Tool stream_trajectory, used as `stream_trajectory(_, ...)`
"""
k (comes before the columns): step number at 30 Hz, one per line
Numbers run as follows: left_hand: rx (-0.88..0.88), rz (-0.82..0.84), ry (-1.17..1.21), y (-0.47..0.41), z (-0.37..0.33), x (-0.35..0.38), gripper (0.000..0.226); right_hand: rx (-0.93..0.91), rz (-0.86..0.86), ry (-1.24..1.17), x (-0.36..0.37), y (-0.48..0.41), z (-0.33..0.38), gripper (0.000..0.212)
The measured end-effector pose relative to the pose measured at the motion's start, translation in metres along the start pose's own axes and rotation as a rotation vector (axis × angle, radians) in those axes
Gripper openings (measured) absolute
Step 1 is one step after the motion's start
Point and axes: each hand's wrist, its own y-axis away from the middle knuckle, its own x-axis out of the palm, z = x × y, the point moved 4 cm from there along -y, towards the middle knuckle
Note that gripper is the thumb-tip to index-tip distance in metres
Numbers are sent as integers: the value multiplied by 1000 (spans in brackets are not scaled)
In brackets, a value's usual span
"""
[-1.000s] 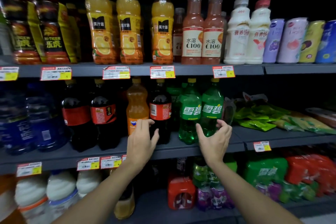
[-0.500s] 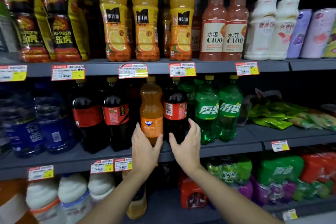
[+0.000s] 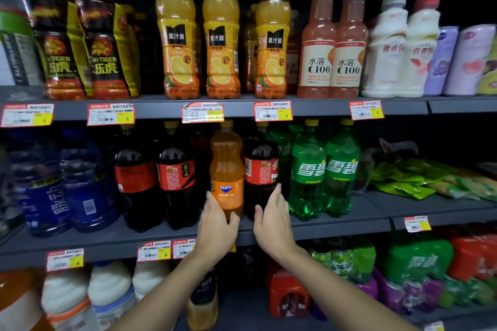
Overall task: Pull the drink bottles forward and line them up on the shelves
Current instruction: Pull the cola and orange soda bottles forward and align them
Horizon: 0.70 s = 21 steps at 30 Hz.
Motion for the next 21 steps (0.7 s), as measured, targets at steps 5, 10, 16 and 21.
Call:
stream_trajectory(5, -18, -134, -68, 10, -6, -6, 73, 45, -137, 18, -10, 11, 11, 78)
stream_trajectory(10, 17, -114, -162, 11, 2, -12, 70, 70, -210, 75, -8, 14, 14, 82)
stream_trajectory(16, -54, -100, 9, 10, 6, -11, 68, 173, -76, -198, -2, 2, 3, 78)
stream_trajectory(21, -110, -156, 30, 9, 3, -8, 82, 151, -76, -179, -4, -1, -1, 92)
